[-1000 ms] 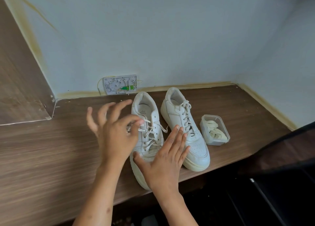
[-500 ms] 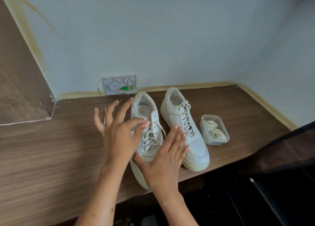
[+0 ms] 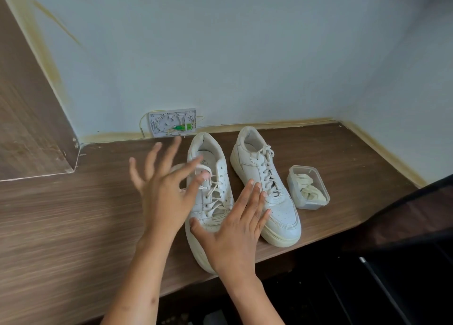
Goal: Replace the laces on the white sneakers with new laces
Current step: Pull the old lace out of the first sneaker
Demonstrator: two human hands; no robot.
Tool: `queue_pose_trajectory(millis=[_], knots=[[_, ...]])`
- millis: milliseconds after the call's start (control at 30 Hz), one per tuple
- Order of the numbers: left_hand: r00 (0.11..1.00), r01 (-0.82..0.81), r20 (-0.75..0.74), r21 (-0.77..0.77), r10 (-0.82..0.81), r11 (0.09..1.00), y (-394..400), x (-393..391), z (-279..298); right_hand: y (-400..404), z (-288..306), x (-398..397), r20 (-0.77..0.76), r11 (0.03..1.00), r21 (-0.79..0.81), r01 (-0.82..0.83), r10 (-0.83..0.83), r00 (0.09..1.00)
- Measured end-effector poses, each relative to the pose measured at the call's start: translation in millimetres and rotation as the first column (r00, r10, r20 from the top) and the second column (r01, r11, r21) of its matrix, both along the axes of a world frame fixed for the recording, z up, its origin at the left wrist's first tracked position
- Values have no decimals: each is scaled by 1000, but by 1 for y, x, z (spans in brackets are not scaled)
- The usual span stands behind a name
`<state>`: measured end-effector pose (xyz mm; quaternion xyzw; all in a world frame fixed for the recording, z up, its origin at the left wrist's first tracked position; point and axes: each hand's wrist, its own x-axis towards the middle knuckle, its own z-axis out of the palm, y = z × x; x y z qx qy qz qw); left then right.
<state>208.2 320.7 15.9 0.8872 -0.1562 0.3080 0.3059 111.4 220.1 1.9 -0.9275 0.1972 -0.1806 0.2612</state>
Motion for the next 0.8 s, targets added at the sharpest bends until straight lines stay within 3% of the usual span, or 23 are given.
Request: queue_pose_trajectory(millis=[67, 167, 233, 300, 333, 433, 500, 567, 700, 800], knots=[[999, 32, 44, 16, -32, 999, -5, -1, -2, 0, -1, 1, -5, 1000, -5, 7, -7, 1000], [993, 7, 117, -85, 3, 996, -9, -4, 0, 2, -2, 1, -2, 1000, -6, 28, -28, 1000], [997, -28, 63, -285, 48, 958, -6, -4, 4, 2, -2, 1, -12, 1000, 2, 30, -30, 999], [996, -89, -33, -523, 85, 847, 6, -3, 9, 2, -2, 0, -26, 999, 20, 30, -29, 999], [990, -138, -78, -564, 114, 814, 14, -1, 11, 2, -1, 0, -24, 999, 27, 31, -30, 999], [931, -321, -289, -354, 224, 878, 32, 2, 10, 2, 0, 1, -26, 999, 36, 23, -22, 999], [856, -346, -460, -167, 237, 923, 33, 3, 7, 2, 1, 1, -30, 998, 55, 15, -14, 999], [831, -236, -537, -110, 142, 966, 33, 4, 3, 1, 3, 0, -45, 998, 67, 4, -1, 999], [856, 194, -455, -157, -245, 968, 32, 3, 5, -2, 9, 1, 41, 981, 183, -67, 61, 997], [842, 341, -437, -25, -317, 940, 26, -1, 4, -9, 14, 9, 172, 985, 109, -131, 111, 979]])
